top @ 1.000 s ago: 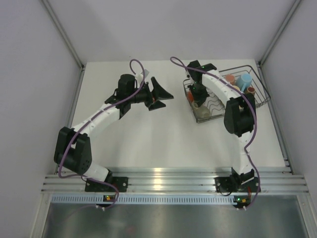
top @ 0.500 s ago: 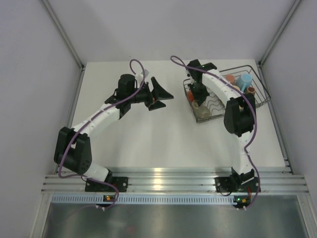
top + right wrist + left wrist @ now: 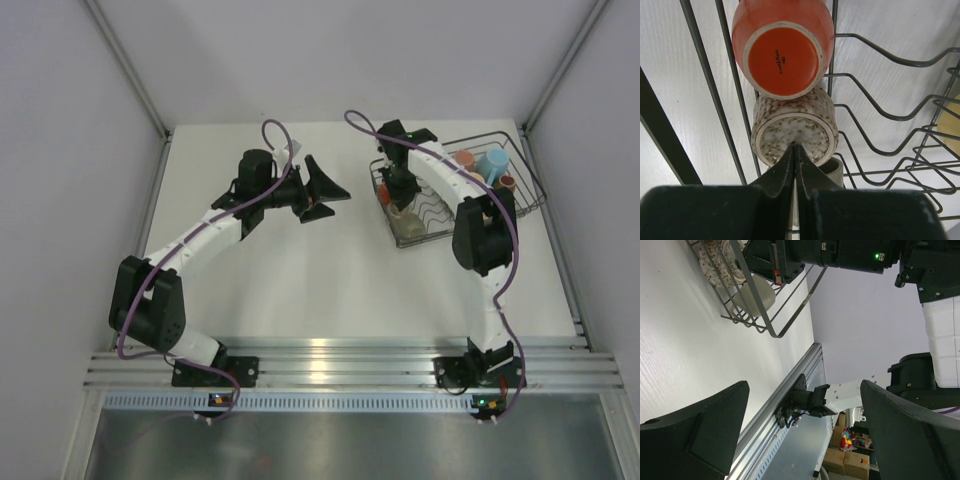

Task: Load the cups into the dish rack
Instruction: Place the cup upside down on the dish rack

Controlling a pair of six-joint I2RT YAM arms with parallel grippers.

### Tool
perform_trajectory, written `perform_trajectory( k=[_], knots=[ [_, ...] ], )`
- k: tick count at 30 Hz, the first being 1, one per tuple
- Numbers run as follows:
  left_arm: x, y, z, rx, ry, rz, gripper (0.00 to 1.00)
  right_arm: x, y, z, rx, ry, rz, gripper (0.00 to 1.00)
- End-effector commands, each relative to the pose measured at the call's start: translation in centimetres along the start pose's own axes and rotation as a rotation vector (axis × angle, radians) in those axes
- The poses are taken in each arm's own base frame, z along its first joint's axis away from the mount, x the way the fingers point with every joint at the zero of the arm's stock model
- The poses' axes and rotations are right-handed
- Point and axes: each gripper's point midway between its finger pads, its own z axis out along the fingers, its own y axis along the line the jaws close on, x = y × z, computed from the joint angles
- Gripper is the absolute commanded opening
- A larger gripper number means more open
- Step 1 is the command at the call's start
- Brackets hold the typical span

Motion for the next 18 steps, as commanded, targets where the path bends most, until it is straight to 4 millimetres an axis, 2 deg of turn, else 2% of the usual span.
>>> perform_trajectory(
  k=[1,5,13,17,18],
  knots=[
    [-1.2,-3.1,-0.9,0.073,-0.051,0.093,0.98,-1.7,0.3,1.4,0.010,-0.071,0.031,0.00],
    [-1.3,-3.3,-1.1,0.076,-0.054,0.097,0.98,-2.1,0.2,2.2,0.032,-0.090,0.050,0.00],
    [-1.2,-3.4,-1.3,0.070,-0.058,0.099,0.98,-3.7,0.1,2.4,0.047,-0.141,0.072,0.00],
    [-1.3,-3.3,-1.3,0.068,-0.060,0.098,0.98,-4.9,-0.2,1.1,0.052,-0.207,0.088,0.00],
    [-1.3,-3.3,-1.2,0.068,-0.060,0.100,0.98,-5.4,-0.4,-0.1,0.049,-0.244,0.093,0.00]
  ],
)
